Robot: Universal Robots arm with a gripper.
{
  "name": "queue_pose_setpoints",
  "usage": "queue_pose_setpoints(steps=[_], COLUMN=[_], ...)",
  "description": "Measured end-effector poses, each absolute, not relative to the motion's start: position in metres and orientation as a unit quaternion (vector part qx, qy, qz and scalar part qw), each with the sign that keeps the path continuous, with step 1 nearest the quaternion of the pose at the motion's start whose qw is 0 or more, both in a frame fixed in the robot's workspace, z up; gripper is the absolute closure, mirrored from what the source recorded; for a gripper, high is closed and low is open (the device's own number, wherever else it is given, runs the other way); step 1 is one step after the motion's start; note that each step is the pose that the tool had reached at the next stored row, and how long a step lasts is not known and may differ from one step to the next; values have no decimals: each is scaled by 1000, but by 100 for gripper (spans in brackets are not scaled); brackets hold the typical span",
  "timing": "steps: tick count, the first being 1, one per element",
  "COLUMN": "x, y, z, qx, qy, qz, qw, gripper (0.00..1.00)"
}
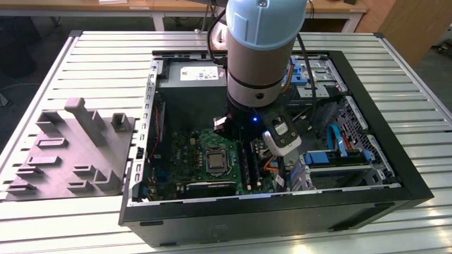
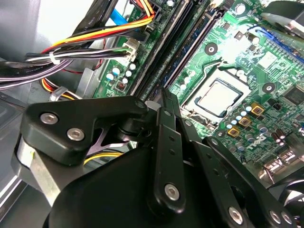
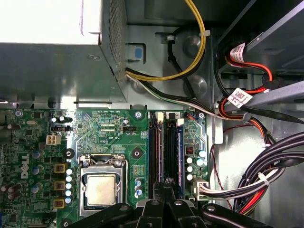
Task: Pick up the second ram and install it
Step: 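Press down the second ram until it locks into place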
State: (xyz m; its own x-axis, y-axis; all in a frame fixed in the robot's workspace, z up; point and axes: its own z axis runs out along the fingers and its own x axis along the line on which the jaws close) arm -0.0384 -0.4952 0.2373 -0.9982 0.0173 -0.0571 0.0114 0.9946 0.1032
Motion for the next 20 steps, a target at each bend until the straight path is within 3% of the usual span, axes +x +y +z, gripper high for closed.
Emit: queue_pose_setpoints(steps=[10, 20], x=[-38, -38], y=[-490, -460], z=[237, 237], qx=[7, 7], qy=[998, 998], qz=[52, 52], qw=[29, 29], gripper=[90, 90])
